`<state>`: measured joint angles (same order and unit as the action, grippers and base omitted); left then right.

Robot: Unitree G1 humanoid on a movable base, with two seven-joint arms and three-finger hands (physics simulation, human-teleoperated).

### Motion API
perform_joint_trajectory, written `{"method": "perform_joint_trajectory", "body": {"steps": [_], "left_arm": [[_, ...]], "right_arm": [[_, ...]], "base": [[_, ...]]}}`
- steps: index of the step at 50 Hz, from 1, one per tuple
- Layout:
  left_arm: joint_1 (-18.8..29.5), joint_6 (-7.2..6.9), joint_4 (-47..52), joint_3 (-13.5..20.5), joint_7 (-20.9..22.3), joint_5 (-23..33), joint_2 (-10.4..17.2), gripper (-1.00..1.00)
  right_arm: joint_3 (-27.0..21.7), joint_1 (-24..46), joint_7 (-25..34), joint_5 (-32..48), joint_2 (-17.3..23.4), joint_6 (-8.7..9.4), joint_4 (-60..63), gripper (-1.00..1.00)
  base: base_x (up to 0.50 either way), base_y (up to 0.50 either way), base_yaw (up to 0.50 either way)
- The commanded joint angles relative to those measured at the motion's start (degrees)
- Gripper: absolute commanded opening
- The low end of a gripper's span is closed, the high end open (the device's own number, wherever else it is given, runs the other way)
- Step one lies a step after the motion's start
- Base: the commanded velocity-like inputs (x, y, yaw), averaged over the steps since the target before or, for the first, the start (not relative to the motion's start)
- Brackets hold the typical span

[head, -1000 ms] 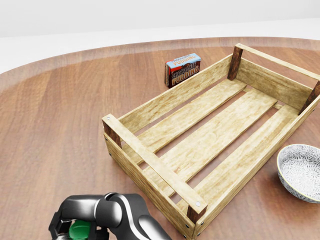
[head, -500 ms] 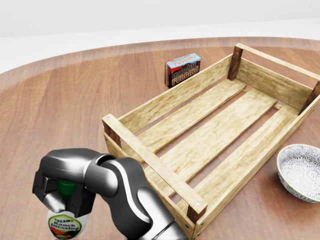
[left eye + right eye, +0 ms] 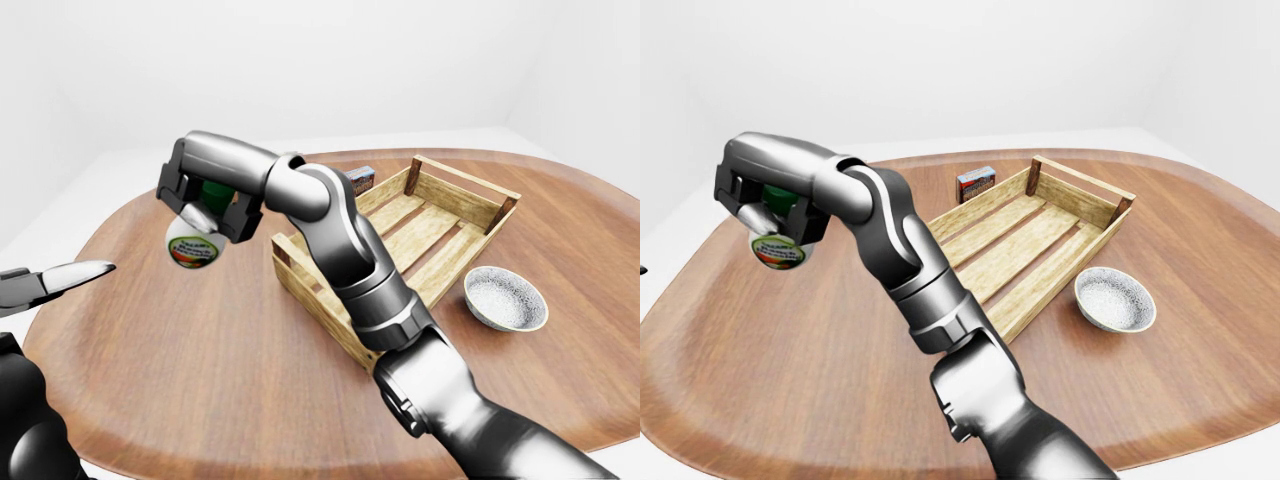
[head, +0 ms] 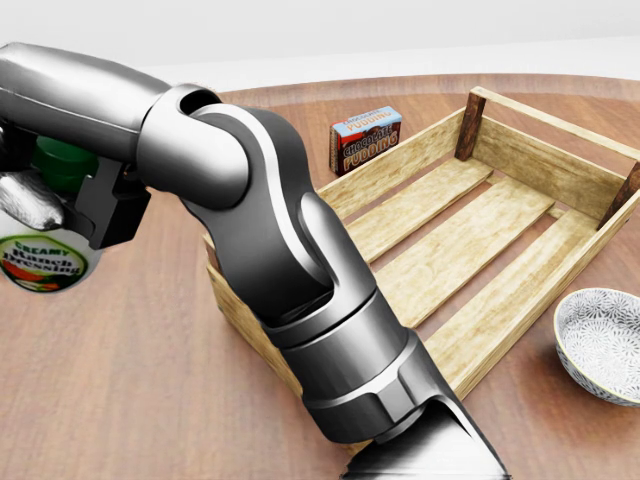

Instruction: Pick up the salad dressing and put it in the tray.

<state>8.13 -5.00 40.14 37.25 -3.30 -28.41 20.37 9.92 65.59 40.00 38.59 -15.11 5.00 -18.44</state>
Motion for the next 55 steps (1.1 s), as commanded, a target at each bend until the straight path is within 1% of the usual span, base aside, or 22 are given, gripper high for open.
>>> {"method": "perform_joint_trajectory", "body": {"steps": [1, 4, 5, 8, 9, 10, 13, 16, 17, 20, 24, 25, 29, 32, 36, 38, 41, 44, 45, 52, 54, 55], "left_arm": [[-0.03, 0.00, -0.04, -0.12, 0.09, 0.32, -0.08, 1.00], [0.09, 0.00, 0.02, -0.12, 0.03, 0.26, -0.05, 1.00], [0.07, 0.00, 0.22, -0.08, -0.05, 0.20, -0.04, 1.00], [-0.01, 0.00, 0.19, -0.23, 0.03, 0.41, -0.15, 1.00], [0.05, 0.00, 0.26, -0.26, -0.02, 0.42, -0.13, 1.00], [0.07, 0.00, 0.25, -0.38, -0.02, 0.52, -0.16, 1.00], [-0.03, 0.00, 0.18, -0.41, 0.12, 0.72, -0.28, 1.00], [0.18, 0.00, 0.34, 0.11, 0.04, 0.38, -0.01, 1.00], [0.19, 0.00, 0.13, 0.23, 0.08, 0.37, 0.04, 1.00], [0.15, 0.00, 0.21, 0.18, -0.04, 0.32, 0.04, 1.00], [0.09, 0.00, -0.06, 0.50, 0.05, 0.17, 0.16, 1.00], [0.11, 0.00, 0.01, 0.54, -0.03, 0.10, 0.19, 1.00], [-0.02, 0.00, -0.15, 0.31, -0.01, 0.26, 0.10, 1.00], [-0.13, 0.00, -0.30, 0.22, 0.12, 0.42, 0.02, 1.00], [-0.06, 0.00, -0.56, 0.06, 0.16, 0.64, -0.01, 1.00], [-0.08, 0.00, -0.47, -0.05, 0.18, 0.72, -0.05, 1.00], [-0.18, 0.00, -0.50, -0.07, 0.32, 0.83, -0.14, 1.00], [-0.04, 0.00, -0.41, 0.07, 0.28, 0.73, -0.07, 1.00], [0.02, 0.00, -0.42, 0.07, 0.23, 0.73, -0.03, 1.00], [0.19, 0.00, -0.75, 0.31, 0.27, 0.62, 0.18, 1.00], [0.18, 0.00, -1.00, 0.36, 0.28, 0.58, 0.21, 1.00], [0.04, 0.00, -1.12, 0.24, 0.33, 0.70, 0.12, 1.00]], "right_arm": [[-5.40, 7.56, 0.00, -3.30, 12.11, 0.00, -1.47, -1.00], [-5.91, 6.98, 0.00, -3.11, 15.84, 0.00, -1.23, -1.00], [-6.47, 6.52, 0.00, -2.56, 18.16, 0.00, -1.28, -1.00], [-7.88, 6.53, 0.00, -1.57, 22.32, 0.00, -2.40, -1.00], [-8.17, 6.65, 0.00, -1.63, 22.80, 0.00, -2.62, -1.00], [-8.85, 6.51, 0.00, -1.26, 24.67, 0.00, -3.16, -1.00], [-9.81, 4.56, 0.00, -0.72, 27.82, 0.00, -2.68, -1.00], [-9.87, 2.71, 0.00, 0.14, 29.73, 0.00, -2.45, -1.00], [-10.91, 2.50, 0.00, 0.07, 30.54, 0.00, -3.08, -1.00], [-11.63, 1.79, 0.00, 0.01, 32.25, 0.00, -5.06, -1.00], [-12.35, -0.91, 0.00, 0.67, 35.02, 0.00, -7.25, -1.00], [-13.79, -0.90, 0.00, -0.12, 35.85, 0.00, -9.03, -1.00], [-14.43, -1.71, 0.00, -0.97, 38.42, 0.00, -13.98, -1.00], [-15.33, -2.26, 0.00, -2.07, 40.52, 0.00, -22.99, -1.00], [-15.19, -0.41, 0.00, -3.85, 41.72, 0.00, -35.34, -1.00], [-15.18, 1.56, 0.00, -4.74, 41.80, 0.00, -45.28, -1.00], [-14.33, 2.25, -0.86, -4.78, 41.46, 0.00, -52.15, -1.00], [-13.97, 2.37, -3.17, -4.59, 40.93, 0.00, -54.75, -1.00], [-13.61, 2.79, -6.40, -3.59, 40.76, 0.00, -56.05, -1.00], [-14.92, 4.06, -11.17, -3.26, 39.95, 0.00, -58.00, -1.00], [-16.17, 4.42, -12.32, -4.48, 39.62, 0.00, -58.07, -1.00], [-16.34, 4.30, -14.05, -4.64, 39.34, 0.00, -58.21, -1.00]], "base": [[0.00, 0.00, 0.00], [0.00, 0.00, 0.00], [0.00, 0.00, 0.00], [0.00, 0.00, 0.00], [0.00, 0.00, 0.00], [0.00, 0.00, 0.00], [0.00, 0.00, 0.00], [0.00, 0.00, 0.00], [0.00, 0.00, 0.00], [0.00, 0.00, 0.00], [0.00, 0.00, 0.00], [0.00, 0.00, 0.00], [0.00, 0.00, 0.00], [0.00, 0.00, 0.00], [0.00, 0.00, 0.00], [0.00, 0.00, 0.00], [0.00, 0.00, 0.00], [0.00, 0.00, 0.00], [0.00, 0.00, 0.00], [0.00, 0.00, 0.00], [0.00, 0.00, 0.00], [0.00, 0.00, 0.00]]}}
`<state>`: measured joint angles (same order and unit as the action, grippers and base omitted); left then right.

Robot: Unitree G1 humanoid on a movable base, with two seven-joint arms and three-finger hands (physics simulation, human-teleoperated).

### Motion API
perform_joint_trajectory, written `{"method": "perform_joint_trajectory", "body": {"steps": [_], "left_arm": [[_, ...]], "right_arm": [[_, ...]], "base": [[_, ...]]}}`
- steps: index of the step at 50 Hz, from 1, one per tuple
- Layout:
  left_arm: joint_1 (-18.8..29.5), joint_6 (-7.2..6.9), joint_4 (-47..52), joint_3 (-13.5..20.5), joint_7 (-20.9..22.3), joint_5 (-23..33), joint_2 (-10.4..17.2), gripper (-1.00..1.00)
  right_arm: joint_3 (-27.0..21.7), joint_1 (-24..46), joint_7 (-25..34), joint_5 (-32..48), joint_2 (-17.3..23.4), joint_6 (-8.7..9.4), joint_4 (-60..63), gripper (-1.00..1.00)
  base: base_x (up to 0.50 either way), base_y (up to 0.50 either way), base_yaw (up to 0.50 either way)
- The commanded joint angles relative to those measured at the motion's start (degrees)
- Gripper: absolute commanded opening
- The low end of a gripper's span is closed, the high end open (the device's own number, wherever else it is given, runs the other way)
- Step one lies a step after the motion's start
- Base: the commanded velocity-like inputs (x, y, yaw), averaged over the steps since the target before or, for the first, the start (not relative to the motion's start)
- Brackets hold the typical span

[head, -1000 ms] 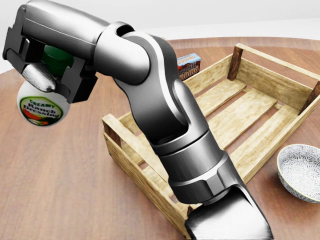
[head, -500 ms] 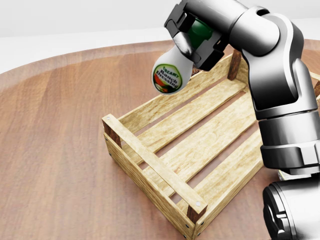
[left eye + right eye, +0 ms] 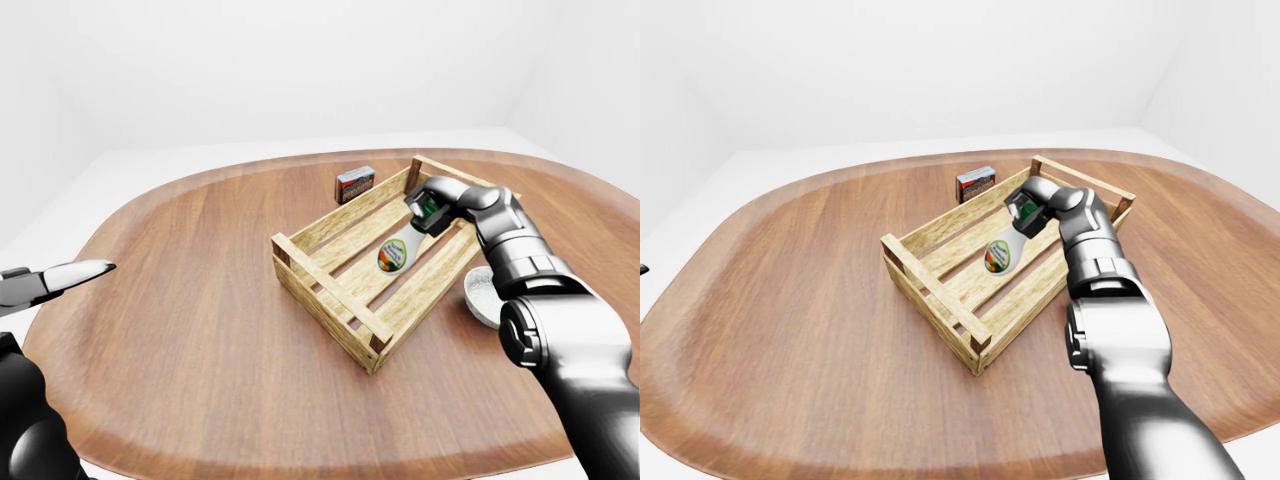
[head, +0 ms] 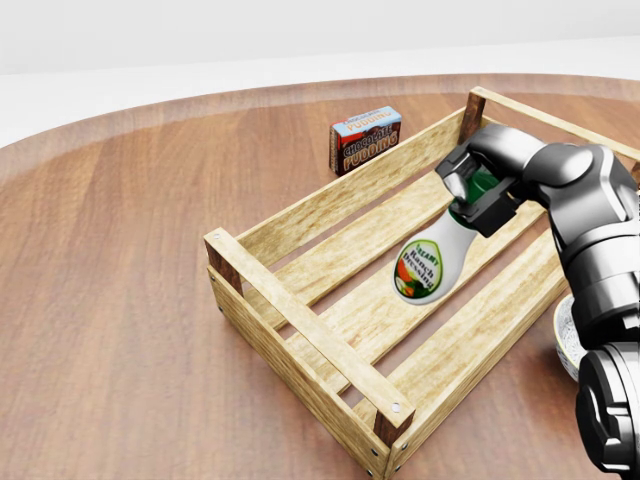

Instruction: Pick up the salad dressing and put it in the tray.

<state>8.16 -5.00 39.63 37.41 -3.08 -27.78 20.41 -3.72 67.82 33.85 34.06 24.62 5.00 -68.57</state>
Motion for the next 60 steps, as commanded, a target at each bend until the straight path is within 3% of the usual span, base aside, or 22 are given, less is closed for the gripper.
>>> {"method": "perform_joint_trajectory", "body": {"steps": [1, 15, 23, 38, 48, 60], "left_arm": [[-0.06, 0.00, -0.67, 0.00, 0.14, 0.15, 0.03, 1.00], [0.01, 0.00, -1.02, 0.41, 0.18, 0.04, 0.27, 1.00], [-0.15, 0.00, -1.82, 0.13, 0.39, 0.56, 0.21, 1.00], [0.03, 0.00, -2.75, 0.05, 0.40, 0.64, 0.43, 1.00], [-0.07, 0.00, -3.08, -0.16, 0.54, 1.13, 0.32, 1.00], [-0.44, 0.00, -2.78, 0.21, 0.75, 1.26, 0.27, 1.00]], "right_arm": [[-2.55, 1.89, -8.17, -0.05, -0.56, 0.00, -8.13, -1.00], [-0.31, 1.98, -16.73, 5.22, -3.61, 0.00, -9.00, -1.00], [2.60, 0.76, -16.01, 12.65, -4.78, 0.00, -9.53, -1.00], [3.70, 0.82, -18.52, 23.59, -4.96, 0.00, -9.99, -1.00], [0.29, 0.48, -25.23, 20.76, -4.35, 0.00, -9.75, -1.00], [0.18, -1.75, -23.18, 19.27, -3.89, 0.00, -10.00, -1.00]], "base": [[0.00, 0.00, 0.00], [0.00, 0.00, 0.00], [0.00, 0.00, 0.00], [0.00, 0.00, 0.00], [0.00, 0.00, 0.00], [0.00, 0.00, 0.00]]}}
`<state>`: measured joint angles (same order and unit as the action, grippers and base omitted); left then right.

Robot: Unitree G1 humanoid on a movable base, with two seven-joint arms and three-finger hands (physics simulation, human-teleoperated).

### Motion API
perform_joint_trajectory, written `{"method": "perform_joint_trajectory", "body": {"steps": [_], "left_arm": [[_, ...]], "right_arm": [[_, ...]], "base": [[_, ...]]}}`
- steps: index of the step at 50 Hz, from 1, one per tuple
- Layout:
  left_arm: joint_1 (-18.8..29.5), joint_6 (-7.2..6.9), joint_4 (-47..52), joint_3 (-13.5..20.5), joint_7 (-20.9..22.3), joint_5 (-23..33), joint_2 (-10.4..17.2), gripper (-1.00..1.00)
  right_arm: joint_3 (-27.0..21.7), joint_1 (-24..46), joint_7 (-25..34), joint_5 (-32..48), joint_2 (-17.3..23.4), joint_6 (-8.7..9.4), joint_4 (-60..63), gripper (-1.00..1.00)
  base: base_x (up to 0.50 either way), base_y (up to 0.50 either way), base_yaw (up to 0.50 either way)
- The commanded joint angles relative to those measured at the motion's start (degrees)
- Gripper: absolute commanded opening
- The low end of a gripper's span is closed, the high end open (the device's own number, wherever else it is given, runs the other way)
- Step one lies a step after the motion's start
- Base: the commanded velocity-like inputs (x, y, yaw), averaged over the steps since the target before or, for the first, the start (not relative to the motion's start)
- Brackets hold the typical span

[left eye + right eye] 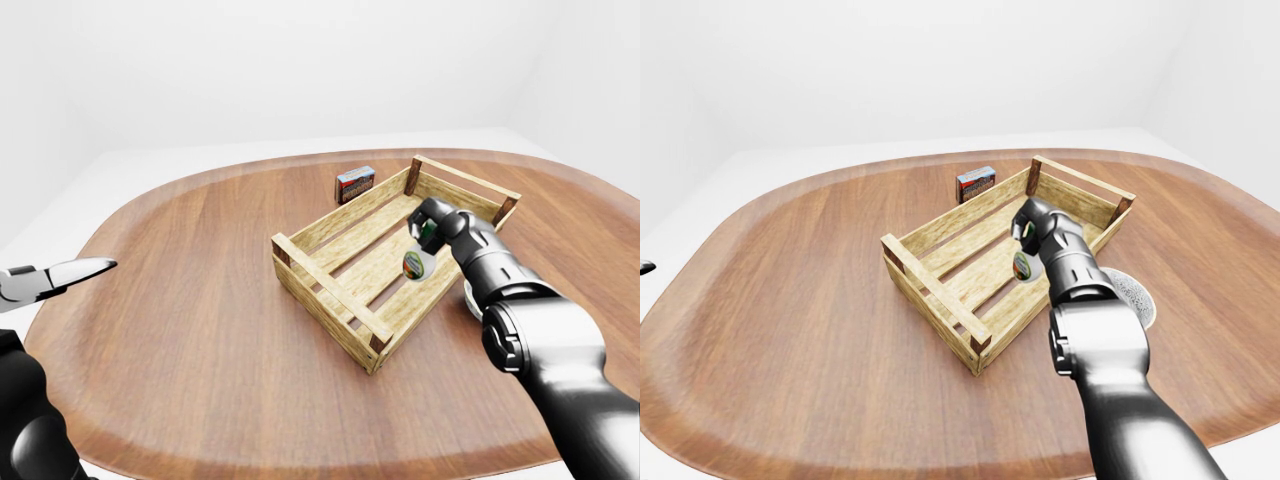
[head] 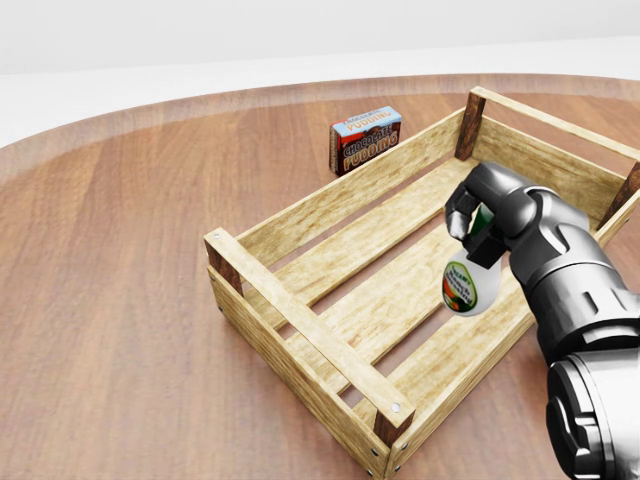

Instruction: Pick up the salad dressing and put it in the tray.

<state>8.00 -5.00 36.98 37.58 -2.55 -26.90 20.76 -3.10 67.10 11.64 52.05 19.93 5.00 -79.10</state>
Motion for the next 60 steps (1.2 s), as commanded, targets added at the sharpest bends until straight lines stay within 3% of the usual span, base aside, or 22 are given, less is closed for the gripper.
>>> {"method": "perform_joint_trajectory", "body": {"steps": [1, 20, 58, 59, 60], "left_arm": [[-0.29, 0.00, -0.14, 0.04, 0.24, 0.41, -0.10, 1.00], [-0.54, 0.00, -1.64, -2.50, 1.05, 3.84, -1.70, 1.00], [-0.32, 0.00, -3.18, -1.59, 1.46, 3.35, -1.18, 1.00], [-0.39, 0.00, -3.19, -1.68, 1.48, 3.42, -1.23, 1.00], [-0.44, 0.00, -3.22, -1.75, 1.50, 3.49, -1.28, 1.00]], "right_arm": [[-0.42, -1.05, -0.96, 1.32, 0.81, 0.00, 0.53, -1.00], [-1.52, -4.49, -1.98, -0.17, 1.91, 0.00, 0.35, -1.00], [-1.20, -3.82, -1.81, 0.37, 0.49, 0.00, 0.25, -1.00], [-1.14, -3.93, -0.70, 0.47, 0.28, 0.00, 0.18, -0.93], [-1.38, -4.28, 0.30, 0.01, 0.30, 0.00, 0.27, 1.00]], "base": [[0.00, 0.00, 0.00], [0.00, 0.00, 0.00], [0.00, 0.00, 0.00], [0.00, 0.00, 0.00], [0.00, 0.00, 0.00]]}}
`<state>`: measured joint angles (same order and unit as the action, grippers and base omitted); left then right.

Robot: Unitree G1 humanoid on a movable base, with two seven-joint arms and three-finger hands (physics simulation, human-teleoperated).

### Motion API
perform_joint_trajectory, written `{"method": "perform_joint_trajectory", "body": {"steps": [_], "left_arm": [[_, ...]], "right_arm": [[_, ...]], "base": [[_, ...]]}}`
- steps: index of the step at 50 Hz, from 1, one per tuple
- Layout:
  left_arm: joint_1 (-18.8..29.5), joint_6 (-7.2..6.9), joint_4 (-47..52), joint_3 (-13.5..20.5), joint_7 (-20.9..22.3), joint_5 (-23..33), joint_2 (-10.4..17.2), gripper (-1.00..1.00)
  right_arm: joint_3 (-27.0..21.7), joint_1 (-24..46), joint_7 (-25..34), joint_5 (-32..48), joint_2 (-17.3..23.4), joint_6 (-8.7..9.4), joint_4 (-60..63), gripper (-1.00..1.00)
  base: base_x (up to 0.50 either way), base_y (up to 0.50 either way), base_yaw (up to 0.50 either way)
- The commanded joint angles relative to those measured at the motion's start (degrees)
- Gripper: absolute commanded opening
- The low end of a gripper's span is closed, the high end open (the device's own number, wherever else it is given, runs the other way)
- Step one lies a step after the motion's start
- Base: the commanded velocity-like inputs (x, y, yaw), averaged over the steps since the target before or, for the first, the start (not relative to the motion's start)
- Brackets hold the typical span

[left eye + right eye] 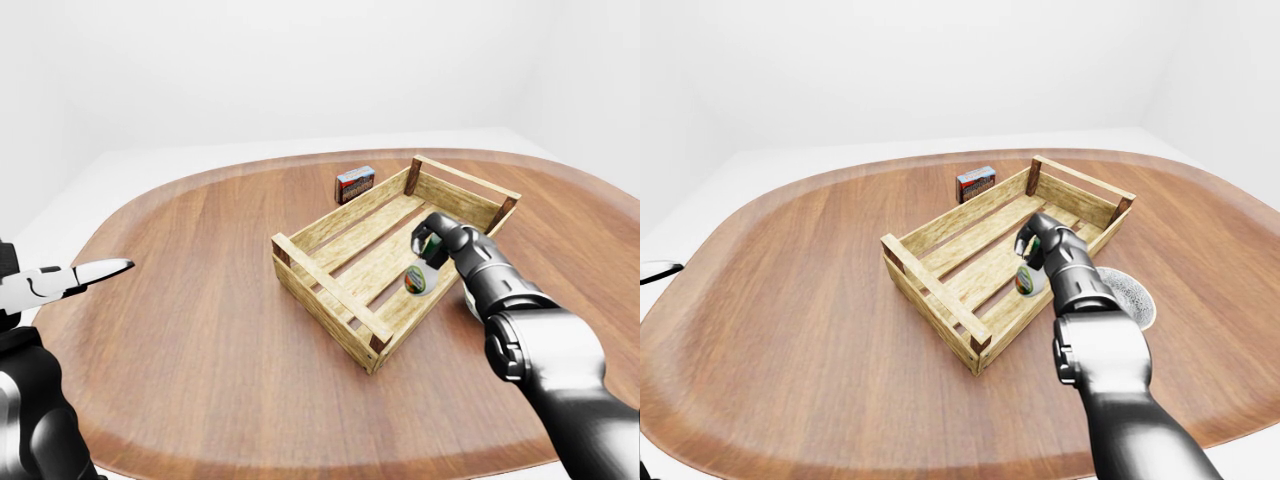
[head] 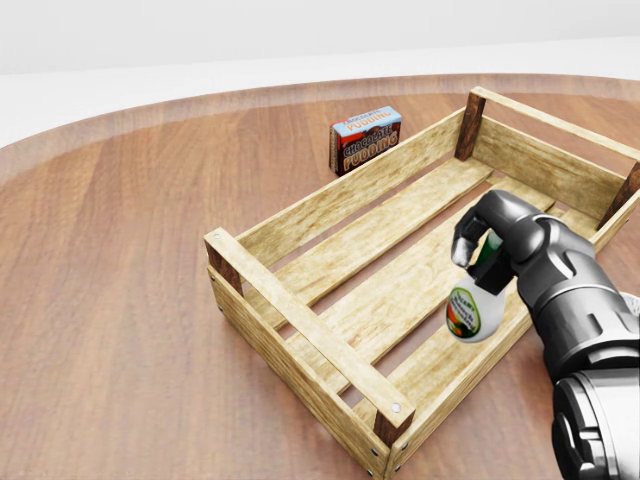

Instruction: Pick up the salad dressing and put it in the tray.

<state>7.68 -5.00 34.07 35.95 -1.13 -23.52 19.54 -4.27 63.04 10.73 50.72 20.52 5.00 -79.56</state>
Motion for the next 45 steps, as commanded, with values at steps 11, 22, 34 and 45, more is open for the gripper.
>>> {"method": "perform_joint_trajectory", "body": {"steps": [11, 22, 34, 45], "left_arm": [[-0.26, 0.00, 0.01, -0.24, 0.19, 0.28, -0.25, 1.00], [-0.19, 0.00, 0.65, 0.20, 0.02, -0.19, -0.10, 1.00], [0.03, 0.00, 1.74, 0.96, -0.49, -1.38, 0.32, 1.00], [0.23, 0.00, 3.31, 1.56, -1.10, -2.68, 0.69, 1.00]], "right_arm": [[-0.28, -0.83, 0.28, 0.84, -0.01, 0.00, 0.79, 1.00], [0.12, -1.78, 0.77, 0.41, -0.30, 0.00, 0.87, 1.00], [2.20, 2.05, 4.67, 2.37, 1.30, 0.00, 1.75, 1.00], [5.02, 13.06, 16.87, 5.93, 5.25, 0.00, 10.57, 1.00]], "base": [[0.00, 0.00, 0.00], [0.00, 0.00, 0.00], [0.00, 0.00, 0.00], [0.00, 0.00, 0.00]]}}
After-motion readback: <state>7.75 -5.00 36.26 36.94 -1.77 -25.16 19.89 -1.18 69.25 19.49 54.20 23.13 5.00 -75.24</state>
